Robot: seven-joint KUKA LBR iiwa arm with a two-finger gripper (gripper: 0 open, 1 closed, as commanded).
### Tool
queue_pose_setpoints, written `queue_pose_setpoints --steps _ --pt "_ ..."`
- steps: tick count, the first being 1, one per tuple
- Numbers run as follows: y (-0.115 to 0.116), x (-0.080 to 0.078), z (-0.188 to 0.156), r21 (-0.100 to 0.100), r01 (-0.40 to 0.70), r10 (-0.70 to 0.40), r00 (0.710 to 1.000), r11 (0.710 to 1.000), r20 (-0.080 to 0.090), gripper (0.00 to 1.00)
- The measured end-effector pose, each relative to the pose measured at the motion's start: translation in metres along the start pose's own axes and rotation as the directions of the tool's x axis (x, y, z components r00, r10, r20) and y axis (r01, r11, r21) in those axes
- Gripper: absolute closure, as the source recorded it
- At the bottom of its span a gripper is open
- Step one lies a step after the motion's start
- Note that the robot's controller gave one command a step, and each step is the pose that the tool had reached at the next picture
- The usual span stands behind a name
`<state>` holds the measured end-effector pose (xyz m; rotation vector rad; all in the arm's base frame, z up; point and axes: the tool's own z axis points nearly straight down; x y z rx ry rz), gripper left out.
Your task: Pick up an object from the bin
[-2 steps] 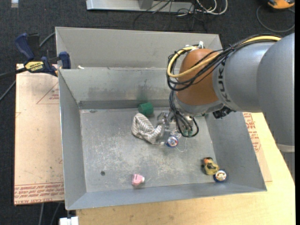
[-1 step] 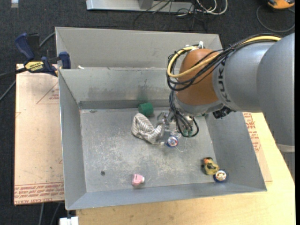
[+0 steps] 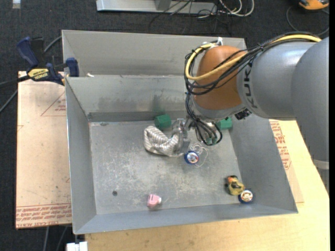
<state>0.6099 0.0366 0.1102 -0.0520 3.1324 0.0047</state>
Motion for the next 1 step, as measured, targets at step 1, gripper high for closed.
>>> queue_pose_setpoints --steps 1 --pt "0.0158 0.0065 -0.1339 0.000 -0.107 0.107 0.994 0.994 -0.001 1.00"
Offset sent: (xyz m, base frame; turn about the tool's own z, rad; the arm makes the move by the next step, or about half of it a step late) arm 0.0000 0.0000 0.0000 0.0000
